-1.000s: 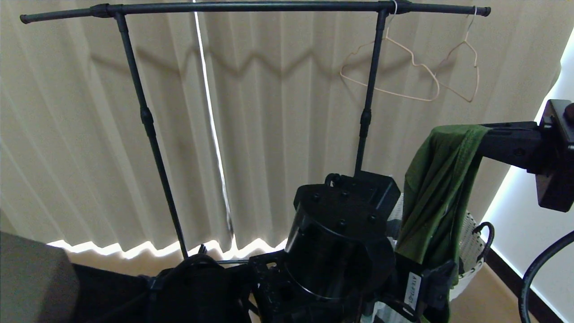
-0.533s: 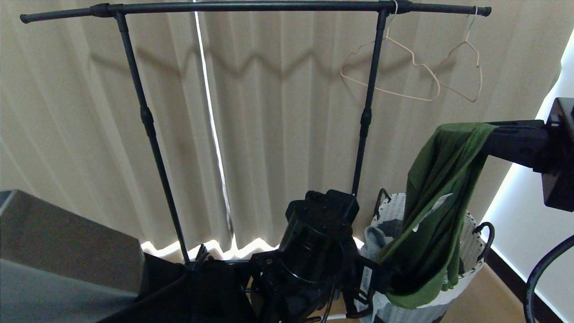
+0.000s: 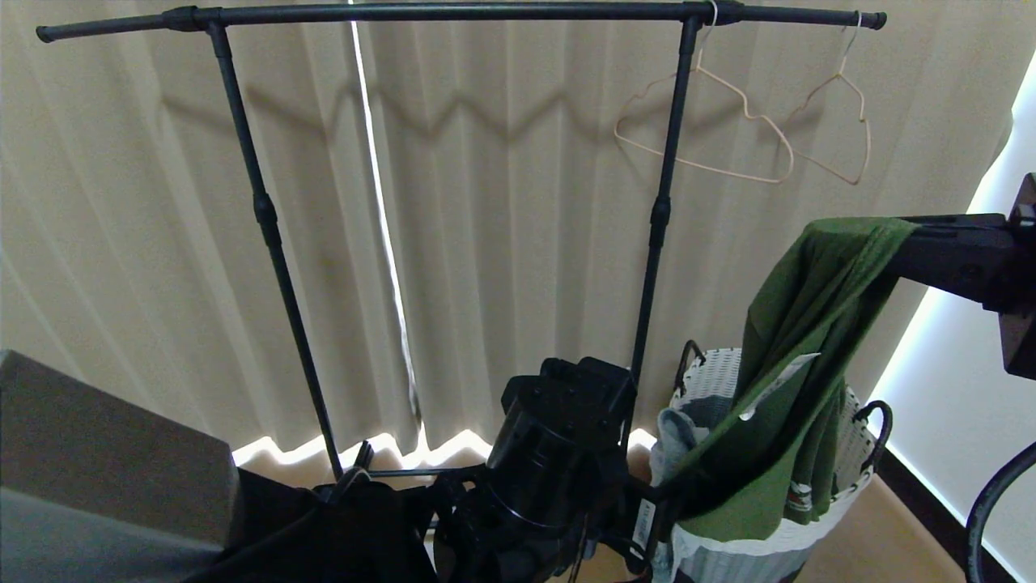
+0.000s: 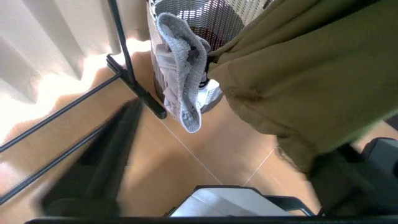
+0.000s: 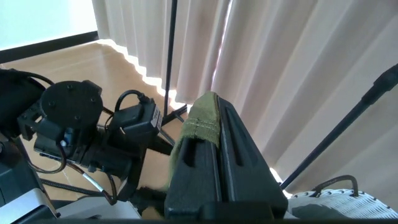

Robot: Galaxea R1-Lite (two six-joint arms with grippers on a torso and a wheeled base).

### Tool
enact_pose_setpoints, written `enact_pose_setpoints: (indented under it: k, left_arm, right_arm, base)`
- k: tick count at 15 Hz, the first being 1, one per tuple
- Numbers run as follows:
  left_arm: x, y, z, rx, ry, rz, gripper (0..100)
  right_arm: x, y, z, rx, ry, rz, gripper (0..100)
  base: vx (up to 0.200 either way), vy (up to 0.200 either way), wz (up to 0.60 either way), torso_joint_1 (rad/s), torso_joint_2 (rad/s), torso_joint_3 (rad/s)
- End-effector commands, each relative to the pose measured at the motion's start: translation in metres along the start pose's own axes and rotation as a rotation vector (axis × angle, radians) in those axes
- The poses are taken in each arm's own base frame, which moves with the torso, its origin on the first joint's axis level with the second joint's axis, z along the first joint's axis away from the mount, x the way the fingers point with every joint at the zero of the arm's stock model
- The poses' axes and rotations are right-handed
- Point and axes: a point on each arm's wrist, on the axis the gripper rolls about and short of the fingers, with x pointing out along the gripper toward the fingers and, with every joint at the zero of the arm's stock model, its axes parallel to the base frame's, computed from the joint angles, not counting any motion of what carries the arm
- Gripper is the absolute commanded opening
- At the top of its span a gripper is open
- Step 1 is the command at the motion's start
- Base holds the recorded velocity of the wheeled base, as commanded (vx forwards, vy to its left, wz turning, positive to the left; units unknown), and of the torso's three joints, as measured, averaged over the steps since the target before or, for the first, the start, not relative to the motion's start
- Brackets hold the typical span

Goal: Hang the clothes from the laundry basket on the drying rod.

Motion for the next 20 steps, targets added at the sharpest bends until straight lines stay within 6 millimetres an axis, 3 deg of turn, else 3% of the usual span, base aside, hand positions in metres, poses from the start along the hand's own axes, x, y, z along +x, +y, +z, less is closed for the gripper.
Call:
enact_pose_setpoints:
  k: [1, 3, 5, 7, 8, 12, 16, 17, 20]
  left_arm:
    - [-0.003, 0.0, 0.003, -0.001, -0.01, -0.002, 0]
    - [-0.013, -0.001, -0.009, 0.063, -0.008, 0.018, 0]
    - [-0.049, 0.003, -0.008, 0.163, -0.095, 0.012, 0]
    - [-0.079, 0.007, 0.012, 0.163, -0.181, 0.01, 0]
    - [-0.101, 0.013, 0.032, 0.157, -0.244, 0.025, 0]
    - [-0.161, 0.029, 0.078, 0.168, -0.293, 0.094, 0]
    - [-0.172, 0.054, 0.11, 0.149, -0.342, 0.211, 0]
    - [-0.169, 0.066, 0.113, 0.179, -0.335, 0.266, 0]
    - [-0.171, 0.073, 0.118, 0.188, -0.35, 0.297, 0]
  right_arm:
    - [-0.003, 0.001, 0.001, -0.003, -0.009, 0.0, 0]
    - [-0.006, 0.001, -0.003, -0.001, -0.003, -0.003, 0]
    - [-0.005, 0.001, -0.005, 0.002, 0.007, -0.02, 0]
    - [-0.005, 0.0, -0.006, -0.001, 0.009, -0.039, 0]
    - [-0.005, -0.002, -0.005, -0.003, 0.007, -0.049, 0]
    - [-0.004, -0.006, 0.003, -0.03, -0.06, -0.071, 0]
    - [-0.001, -0.013, 0.006, -0.061, -0.088, -0.11, 0]
    - [0.003, -0.015, 0.009, -0.069, -0.118, -0.113, 0]
    - [0.01, -0.017, 0.011, -0.081, -0.154, -0.117, 0]
  base:
    - [0.0, 0.0, 0.0, 0.0, 0.0, 0.0]
    - [0.0, 0.0, 0.0, 0.0, 0.0, 0.0]
    - [0.0, 0.0, 0.0, 0.0, 0.0, 0.0]
    - [0.0, 0.0, 0.0, 0.0, 0.0, 0.0]
    - [0.0, 0.0, 0.0, 0.0, 0.0, 0.0]
    - [0.0, 0.0, 0.0, 0.0, 0.0, 0.0]
    - [0.0, 0.0, 0.0, 0.0, 0.0, 0.0]
    - [0.0, 0.0, 0.0, 0.0, 0.0, 0.0]
    - [0.0, 0.0, 0.0, 0.0, 0.0, 0.0]
